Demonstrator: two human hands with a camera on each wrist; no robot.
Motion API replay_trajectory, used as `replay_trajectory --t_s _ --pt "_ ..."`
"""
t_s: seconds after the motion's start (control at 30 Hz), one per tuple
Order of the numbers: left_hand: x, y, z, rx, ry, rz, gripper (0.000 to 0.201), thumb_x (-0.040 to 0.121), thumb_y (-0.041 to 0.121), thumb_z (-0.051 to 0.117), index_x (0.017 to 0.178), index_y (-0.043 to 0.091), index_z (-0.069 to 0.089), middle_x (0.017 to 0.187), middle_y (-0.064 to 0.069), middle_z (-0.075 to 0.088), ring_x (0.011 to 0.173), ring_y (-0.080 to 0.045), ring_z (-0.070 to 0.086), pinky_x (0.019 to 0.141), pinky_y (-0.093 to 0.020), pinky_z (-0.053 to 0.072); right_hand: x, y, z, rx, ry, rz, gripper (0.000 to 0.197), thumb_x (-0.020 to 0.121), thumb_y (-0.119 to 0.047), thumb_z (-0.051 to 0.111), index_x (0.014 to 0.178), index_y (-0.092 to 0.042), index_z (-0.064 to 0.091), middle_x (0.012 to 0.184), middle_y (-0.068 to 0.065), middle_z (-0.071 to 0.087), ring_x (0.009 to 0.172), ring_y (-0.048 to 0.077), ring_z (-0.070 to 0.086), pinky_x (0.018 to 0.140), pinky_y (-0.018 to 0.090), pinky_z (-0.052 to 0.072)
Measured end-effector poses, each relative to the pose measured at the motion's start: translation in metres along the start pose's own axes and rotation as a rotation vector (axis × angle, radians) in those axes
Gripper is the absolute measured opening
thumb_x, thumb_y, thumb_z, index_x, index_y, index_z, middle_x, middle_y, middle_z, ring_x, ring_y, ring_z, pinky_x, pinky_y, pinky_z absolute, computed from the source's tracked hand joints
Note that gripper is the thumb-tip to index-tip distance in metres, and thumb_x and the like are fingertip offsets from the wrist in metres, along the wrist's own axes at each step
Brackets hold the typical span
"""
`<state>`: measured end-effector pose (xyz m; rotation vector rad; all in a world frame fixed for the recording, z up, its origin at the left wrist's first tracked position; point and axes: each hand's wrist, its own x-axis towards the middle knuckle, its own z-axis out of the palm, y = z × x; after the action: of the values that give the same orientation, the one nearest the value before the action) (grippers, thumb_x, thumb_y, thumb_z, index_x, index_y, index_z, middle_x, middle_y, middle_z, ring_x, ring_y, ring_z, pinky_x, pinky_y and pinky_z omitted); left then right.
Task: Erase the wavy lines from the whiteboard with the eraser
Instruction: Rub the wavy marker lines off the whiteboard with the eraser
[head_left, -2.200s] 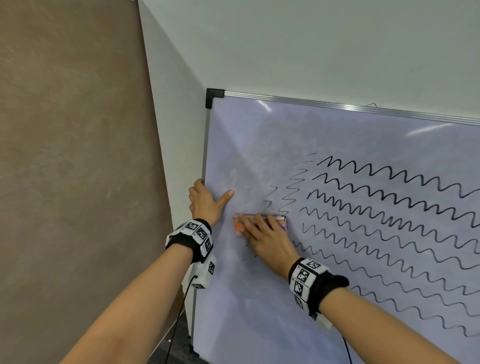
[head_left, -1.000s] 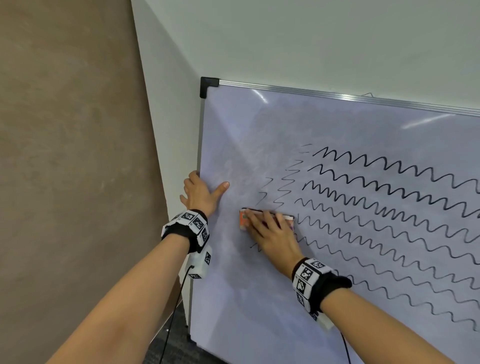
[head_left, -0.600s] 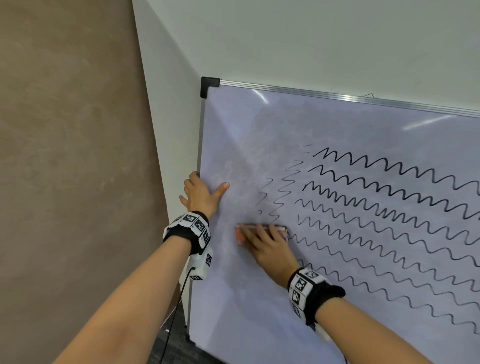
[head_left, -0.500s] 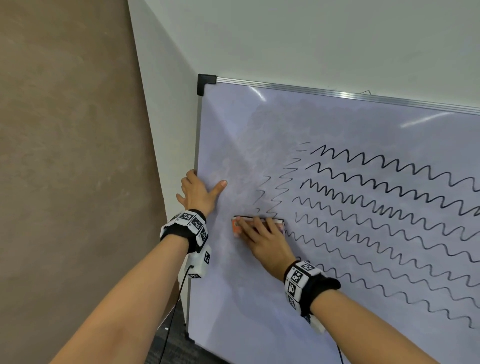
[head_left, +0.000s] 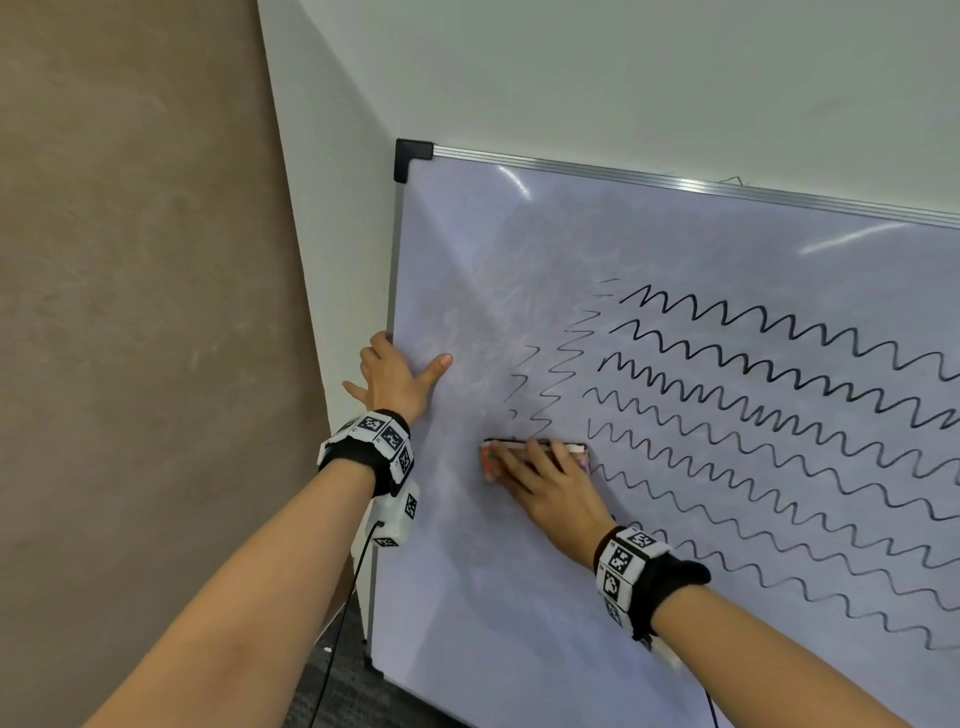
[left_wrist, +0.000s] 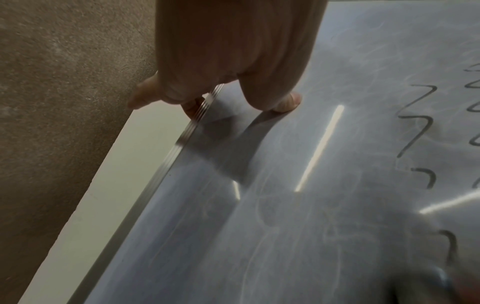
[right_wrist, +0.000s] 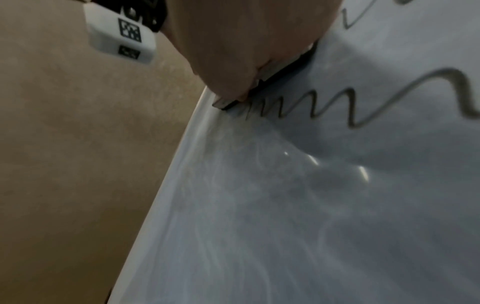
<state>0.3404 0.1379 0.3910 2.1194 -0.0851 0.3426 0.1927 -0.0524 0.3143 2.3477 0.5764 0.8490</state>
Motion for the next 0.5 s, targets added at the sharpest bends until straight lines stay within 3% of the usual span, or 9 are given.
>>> replay_trajectory --t_s 0.2,0.4,0.5 --pt "0.001 0.002 0.0 0.011 -0.002 -0.006 0.09 0.076 0.059 0.066 0.139 0.01 0.027 0.143 -0.015 0.033 0.133 -0.034 0.033 0.111 -0.061 0.002 -0.038 -0.011 0.002 -0.02 -0.191 -0.197 0.057 0.068 -0.025 0.075 0.123 -0.02 0.063 0.139 0.005 0.052 0.114 0.035 0.042 0.096 0.049 0.031" --pt "0.001 0.001 0.001 0.01 0.014 -0.008 0.091 0.076 0.059 0.066 0.14 0.009 0.027 0.142 -0.015 0.034 0.133 -0.034 0.033 0.111 -0.062 0.003 -0.019 0.007 -0.009 -0.015 -0.038 -0.01 0.061 0.071 -0.007 0.051 0.131 -0.013 0.056 0.138 0.008 0.052 0.113 0.036 0.041 0.094 0.048 0.031" --pt "0.0 0.002 0.0 0.004 0.005 -0.009 0.09 0.076 0.059 0.067 0.14 0.009 0.026 0.143 -0.015 0.033 0.134 -0.034 0.032 0.111 -0.061 0.001 -0.03 0.004 -0.007 -0.021 -0.044 0.0 0.058 0.07 -0.008 0.058 0.128 -0.013 0.059 0.139 0.009 0.05 0.114 0.037 0.041 0.095 0.049 0.035"
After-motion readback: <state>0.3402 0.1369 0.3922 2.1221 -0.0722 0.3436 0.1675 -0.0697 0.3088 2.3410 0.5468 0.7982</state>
